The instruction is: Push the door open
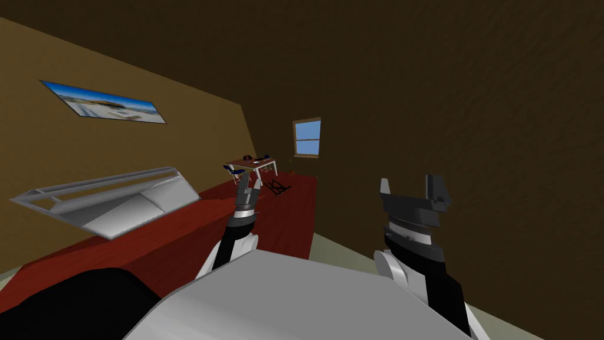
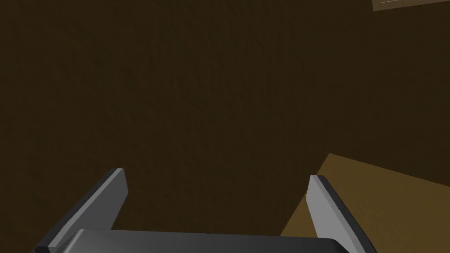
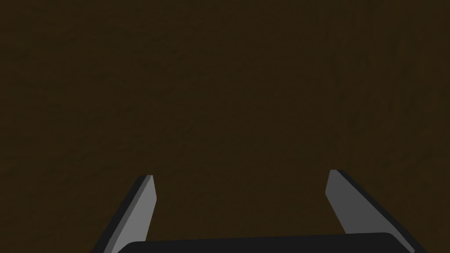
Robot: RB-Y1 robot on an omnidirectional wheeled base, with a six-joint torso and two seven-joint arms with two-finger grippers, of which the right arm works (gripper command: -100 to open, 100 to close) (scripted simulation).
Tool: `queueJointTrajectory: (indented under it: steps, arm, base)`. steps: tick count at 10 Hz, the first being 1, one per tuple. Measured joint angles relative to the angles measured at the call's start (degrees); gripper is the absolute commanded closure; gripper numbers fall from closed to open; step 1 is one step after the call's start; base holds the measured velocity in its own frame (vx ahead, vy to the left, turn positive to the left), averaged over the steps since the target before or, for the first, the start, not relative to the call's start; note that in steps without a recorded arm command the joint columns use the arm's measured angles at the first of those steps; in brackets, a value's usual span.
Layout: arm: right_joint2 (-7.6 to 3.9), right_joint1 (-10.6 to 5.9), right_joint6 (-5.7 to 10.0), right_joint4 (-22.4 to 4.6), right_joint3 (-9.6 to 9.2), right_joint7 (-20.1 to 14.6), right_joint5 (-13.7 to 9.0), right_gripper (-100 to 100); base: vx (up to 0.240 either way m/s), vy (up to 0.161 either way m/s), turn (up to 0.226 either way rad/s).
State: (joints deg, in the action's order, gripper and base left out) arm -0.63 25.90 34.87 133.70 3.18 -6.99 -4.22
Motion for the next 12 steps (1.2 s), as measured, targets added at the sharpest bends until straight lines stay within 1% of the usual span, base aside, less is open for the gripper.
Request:
queueJointTrajectory:
  steps: [3, 8, 10, 12]
  arm:
    - [-0.69, -0.42, 0.60, -1.50, 0.16, -0.60, -0.90, -100]
    - [-2.09, -1.52, 1.67, -4.79, 0.62, -2.22, -3.32, -100]
    - [-2.68, -2.02, 2.10, -6.22, 0.91, -2.98, -4.41, -100]
    - [-3.03, -2.60, 2.70, -7.84, 0.98, -3.56, -5.24, -100]
  base:
    - [0.106, 0.143, -0.181]
    - [0.134, 0.186, -0.277]
    - [0.123, 0.199, -0.225]
    - [0.092, 0.167, -0.306]
